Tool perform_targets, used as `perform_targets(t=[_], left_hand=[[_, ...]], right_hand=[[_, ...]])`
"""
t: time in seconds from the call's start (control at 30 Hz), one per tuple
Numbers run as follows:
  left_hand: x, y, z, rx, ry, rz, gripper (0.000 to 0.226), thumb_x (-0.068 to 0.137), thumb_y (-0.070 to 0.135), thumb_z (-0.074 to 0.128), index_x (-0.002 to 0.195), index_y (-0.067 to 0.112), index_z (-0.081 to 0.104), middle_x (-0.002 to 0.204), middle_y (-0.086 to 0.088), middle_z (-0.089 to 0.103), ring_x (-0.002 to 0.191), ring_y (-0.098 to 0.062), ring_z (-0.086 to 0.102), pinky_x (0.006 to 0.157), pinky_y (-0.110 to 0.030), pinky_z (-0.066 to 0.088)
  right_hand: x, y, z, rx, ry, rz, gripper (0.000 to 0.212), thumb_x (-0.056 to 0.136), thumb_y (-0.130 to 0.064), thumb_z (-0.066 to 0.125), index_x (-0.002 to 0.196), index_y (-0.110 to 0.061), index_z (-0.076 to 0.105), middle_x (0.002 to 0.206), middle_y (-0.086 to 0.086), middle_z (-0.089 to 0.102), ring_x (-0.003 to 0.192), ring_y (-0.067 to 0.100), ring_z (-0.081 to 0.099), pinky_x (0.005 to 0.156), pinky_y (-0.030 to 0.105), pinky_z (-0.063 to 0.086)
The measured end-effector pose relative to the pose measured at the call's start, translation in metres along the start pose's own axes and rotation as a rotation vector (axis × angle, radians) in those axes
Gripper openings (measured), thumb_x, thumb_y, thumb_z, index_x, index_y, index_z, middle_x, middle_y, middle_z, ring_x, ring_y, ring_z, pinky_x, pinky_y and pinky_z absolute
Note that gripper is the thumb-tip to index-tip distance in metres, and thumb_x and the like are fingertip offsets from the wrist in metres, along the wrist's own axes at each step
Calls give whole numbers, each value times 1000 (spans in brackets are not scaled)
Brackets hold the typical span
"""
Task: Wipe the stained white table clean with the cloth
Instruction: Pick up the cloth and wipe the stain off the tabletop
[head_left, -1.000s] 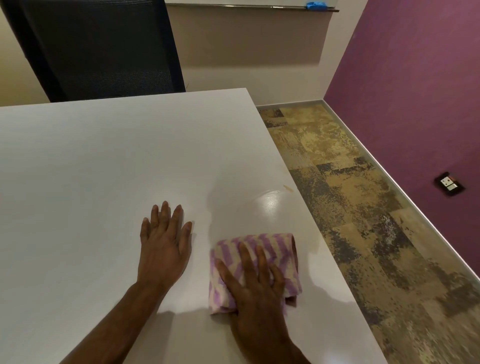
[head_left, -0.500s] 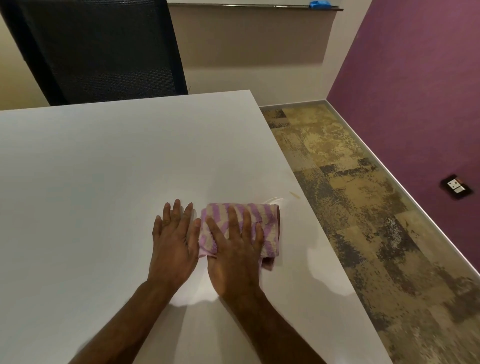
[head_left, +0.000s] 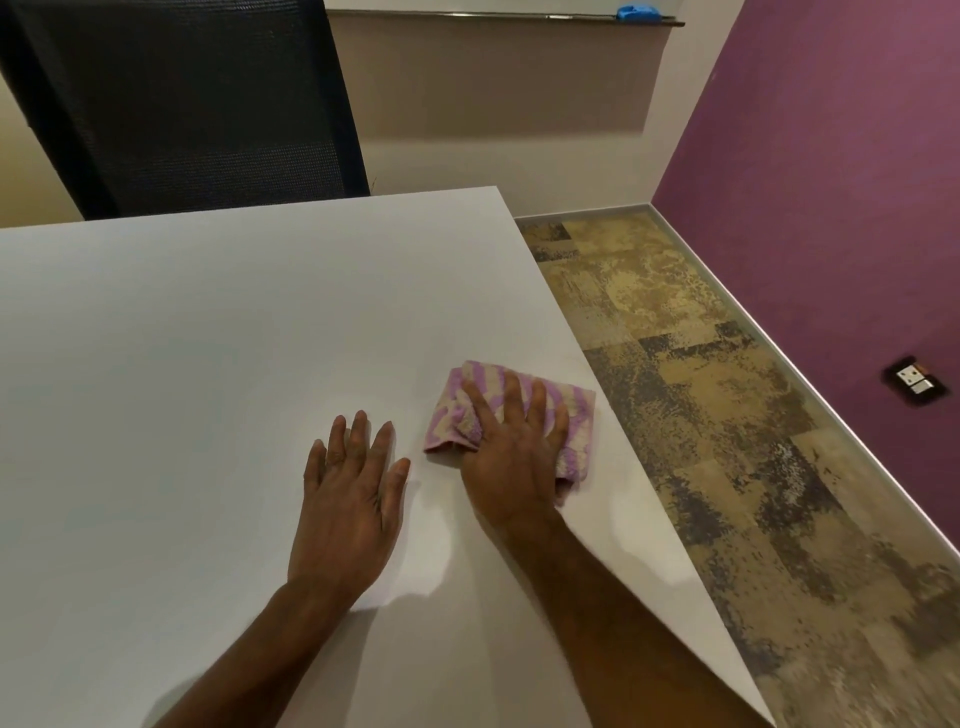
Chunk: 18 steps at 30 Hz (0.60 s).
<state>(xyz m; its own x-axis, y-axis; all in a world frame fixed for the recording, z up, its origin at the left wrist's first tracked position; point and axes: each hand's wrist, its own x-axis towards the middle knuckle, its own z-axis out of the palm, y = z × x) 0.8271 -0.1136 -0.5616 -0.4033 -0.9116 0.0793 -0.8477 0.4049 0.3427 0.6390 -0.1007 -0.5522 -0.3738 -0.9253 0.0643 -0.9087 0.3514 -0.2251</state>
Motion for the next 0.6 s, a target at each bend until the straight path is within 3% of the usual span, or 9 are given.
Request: perform_targets(t=[0.1, 0.2, 0.23, 0.3, 0.43, 0.6], left_hand=[[0, 1, 0, 17, -6, -1, 69, 104, 53, 5, 160, 18, 27, 170, -7, 14, 158, -22, 0, 129, -46, 6], [1, 1, 1, 25, -13, 1, 69, 103, 54, 4, 160, 21, 24, 170, -5, 12, 158, -20, -3, 129, -44, 4], [1, 0, 1, 25, -14, 3, 69, 103, 54, 3, 161, 21, 23, 170, -5, 11, 158, -20, -4, 129, -44, 3], [2, 1, 2, 18, -12, 3, 70, 103, 55, 2, 161, 22, 23, 170, -4, 11, 158, -19, -4, 129, -44, 4], [1, 1, 2, 18, -20, -12, 69, 103, 55, 5, 160, 22, 24, 170, -5, 13, 158, -20, -3, 129, -45, 6], [2, 2, 1, 45, -35, -22, 68, 103, 55, 9, 160, 21, 25, 170, -6, 16, 158, -22, 1, 128, -46, 8]], right_hand=[[12, 13, -4, -9, -10, 53, 86, 88, -81, 40, 160, -47, 9, 173, 8, 9, 159, 38, -1, 122, 64, -7], [19, 26, -8, -19, 2, 103, 83, 86, -81, 27, 160, -48, 10, 173, 9, 11, 158, 38, 2, 122, 65, -3], [20, 32, -10, -33, 10, 118, 78, 89, -77, 23, 160, -48, 11, 172, 10, 12, 158, 39, 3, 122, 65, -2], [22, 43, -11, -63, 24, 150, 71, 96, -60, 36, 160, -47, 11, 172, 12, 13, 158, 40, 4, 123, 66, 2], [20, 61, -17, -96, 25, 250, 78, 95, -29, 54, 160, -47, 14, 171, 10, 18, 157, 40, 13, 122, 66, 14], [-1, 76, -29, -86, 22, 277, 84, 87, -14, 56, 160, -41, 24, 168, 9, 28, 153, 38, 23, 116, 67, 26]])
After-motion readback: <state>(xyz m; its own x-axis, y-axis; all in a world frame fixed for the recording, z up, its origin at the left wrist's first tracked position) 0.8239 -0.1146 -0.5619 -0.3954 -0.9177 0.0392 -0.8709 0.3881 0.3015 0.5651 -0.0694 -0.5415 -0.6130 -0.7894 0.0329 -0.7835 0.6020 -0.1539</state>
